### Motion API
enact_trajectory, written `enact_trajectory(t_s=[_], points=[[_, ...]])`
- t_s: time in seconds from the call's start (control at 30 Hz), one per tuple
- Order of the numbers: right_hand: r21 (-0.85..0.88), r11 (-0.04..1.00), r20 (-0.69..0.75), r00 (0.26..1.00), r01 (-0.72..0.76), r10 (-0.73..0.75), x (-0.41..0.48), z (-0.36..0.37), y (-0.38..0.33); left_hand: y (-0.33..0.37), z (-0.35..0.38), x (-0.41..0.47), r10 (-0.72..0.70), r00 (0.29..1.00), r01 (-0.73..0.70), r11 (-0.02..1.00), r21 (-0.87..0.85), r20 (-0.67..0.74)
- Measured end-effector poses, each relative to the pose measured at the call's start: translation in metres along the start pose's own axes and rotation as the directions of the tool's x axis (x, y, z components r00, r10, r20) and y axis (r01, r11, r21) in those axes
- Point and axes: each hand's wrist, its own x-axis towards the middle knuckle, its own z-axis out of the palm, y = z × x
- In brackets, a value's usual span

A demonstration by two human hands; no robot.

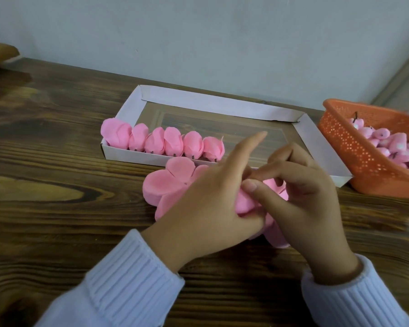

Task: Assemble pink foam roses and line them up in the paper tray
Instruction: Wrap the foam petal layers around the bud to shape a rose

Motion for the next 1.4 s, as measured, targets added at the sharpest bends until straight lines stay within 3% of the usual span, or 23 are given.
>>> enact_trajectory(t_s=[0.4, 0.6, 0.7, 0.87, 1.03, 1.17, 1.3, 1.33, 1.4], points=[[0.215, 0.959, -0.098, 0.973, -0.186, 0.211, -0.002, 0.002, 0.000, -0.007, 0.004, 0.000, -0.155, 0.987, 0.148, 0.976, -0.159, -0.036], [0.199, 0.952, -0.094, 0.962, -0.233, 0.255, 0.000, 0.004, 0.001, -0.010, 0.002, 0.000, -0.150, 0.989, 0.150, 0.988, -0.044, -0.004], [0.189, 0.956, 0.005, 0.973, -0.226, 0.229, 0.001, 0.002, 0.003, -0.010, 0.000, -0.002, -0.160, 0.987, 0.161, 0.987, -0.022, 0.029], [0.207, 0.959, 0.348, 0.931, -0.195, 0.114, 0.002, -0.012, 0.007, -0.015, -0.002, -0.001, -0.192, 0.978, 0.192, 0.981, 0.013, 0.077], [0.179, 0.963, 0.428, 0.897, -0.201, 0.108, 0.004, -0.019, 0.011, -0.014, -0.003, -0.002, -0.214, 0.972, 0.207, 0.976, 0.072, 0.094], [0.229, 0.947, 0.388, 0.914, -0.224, 0.123, 0.005, -0.021, 0.012, -0.011, -0.006, -0.004, -0.162, 0.984, 0.167, 0.984, -0.067, 0.077], [0.435, 0.860, 0.243, 0.954, -0.267, 0.174, 0.005, -0.021, 0.012, -0.009, -0.009, -0.004, -0.118, 0.993, 0.116, 0.965, -0.234, 0.005], [0.520, 0.807, 0.213, 0.958, -0.278, 0.192, 0.005, -0.019, 0.010, -0.008, -0.010, -0.004, -0.128, 0.992, 0.121, 0.956, -0.267, -0.006], [0.726, 0.594, 0.243, 0.938, -0.345, 0.247, 0.003, -0.012, 0.008, -0.008, -0.011, -0.003, -0.145, 0.989, 0.138, 0.943, -0.305, -0.003]])
